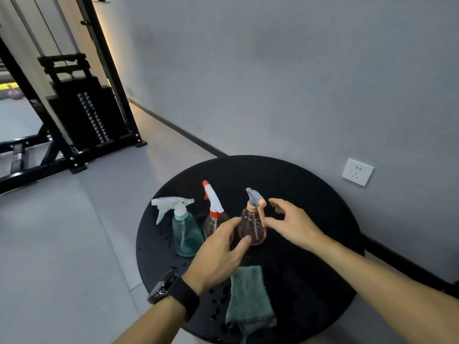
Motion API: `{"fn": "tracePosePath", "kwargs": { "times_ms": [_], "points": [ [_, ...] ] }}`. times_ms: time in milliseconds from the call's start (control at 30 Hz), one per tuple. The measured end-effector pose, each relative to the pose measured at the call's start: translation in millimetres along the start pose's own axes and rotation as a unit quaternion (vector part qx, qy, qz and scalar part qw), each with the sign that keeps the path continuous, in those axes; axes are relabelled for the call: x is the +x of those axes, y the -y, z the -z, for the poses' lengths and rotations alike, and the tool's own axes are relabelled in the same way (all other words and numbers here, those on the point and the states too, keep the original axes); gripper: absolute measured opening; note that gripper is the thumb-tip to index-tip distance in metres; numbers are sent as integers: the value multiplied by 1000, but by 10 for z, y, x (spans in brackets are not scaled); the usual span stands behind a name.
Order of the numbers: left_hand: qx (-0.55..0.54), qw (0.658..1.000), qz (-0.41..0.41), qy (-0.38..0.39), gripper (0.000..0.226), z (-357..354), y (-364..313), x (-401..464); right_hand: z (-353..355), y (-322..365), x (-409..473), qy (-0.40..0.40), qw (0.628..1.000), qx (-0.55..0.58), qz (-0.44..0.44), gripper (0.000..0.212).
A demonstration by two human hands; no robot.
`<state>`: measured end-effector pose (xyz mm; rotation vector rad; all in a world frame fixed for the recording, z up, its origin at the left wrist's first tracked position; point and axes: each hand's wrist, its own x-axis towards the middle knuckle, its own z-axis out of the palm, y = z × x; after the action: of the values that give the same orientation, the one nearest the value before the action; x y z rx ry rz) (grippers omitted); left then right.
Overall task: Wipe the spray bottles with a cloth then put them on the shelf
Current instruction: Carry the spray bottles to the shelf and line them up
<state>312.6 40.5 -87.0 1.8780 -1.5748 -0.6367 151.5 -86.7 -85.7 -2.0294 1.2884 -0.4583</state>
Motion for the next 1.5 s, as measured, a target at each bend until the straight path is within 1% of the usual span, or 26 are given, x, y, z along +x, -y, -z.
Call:
{"fn": "tracePosePath", "kwargs": {
  "times_ms": [33, 67, 167, 233, 333, 400, 500, 633, 833, 1033, 1200, 1400, 1500],
  "points": [
    [-1, 1000, 2, -1, 54, -23, 37, 41, -49, 4, 38, 1, 1000, 20, 2, 65],
    [-2, 1000, 4, -1, 55, -42, 64, 74, -99, 8, 70, 1, 999, 38, 4, 62],
    [-1, 1000, 9, -1, 56, -81, 135, 152, -254, 35, 148, -12, 998, 54, 7, 35],
    [0, 1000, 9, -5, 55, -101, 169, 192, -335, 79, 200, -28, 999, 35, 6, 24],
    [0, 1000, 8, -11, 55, -124, 203, 219, -419, 128, 273, -62, 998, 13, -5, 25],
    [3, 1000, 9, -8, 55, -129, 218, 220, -461, 130, 319, -75, 997, 22, -20, 25],
    [10, 1000, 10, -7, 55, -123, 228, 223, -511, 113, 371, -90, 994, 41, -40, 30],
    [11, 1000, 7, -13, 51, -88, 225, 241, -537, 109, 394, -110, 993, 31, -32, 32],
    [16, 1000, 6, -8, 49, -28, 153, 215, -457, 91, 289, -119, 992, 32, -22, 33],
    [13, 1000, 14, -1, 52, 68, -44, 167, -176, 117, 108, -116, 993, 25, -14, 29],
    [15, 1000, 15, 0, 53, 185, -363, 146, 193, 196, -130, -129, 992, 3, -5, 34],
    [42, 999, -31, -7, 55, 266, -825, 1, 620, 251, -502, -149, 988, -36, 10, 34],
    [54, 997, -53, 0, 57, 285, -1028, -67, 810, 275, -696, -163, 986, -31, 12, 26]
  ]
}}
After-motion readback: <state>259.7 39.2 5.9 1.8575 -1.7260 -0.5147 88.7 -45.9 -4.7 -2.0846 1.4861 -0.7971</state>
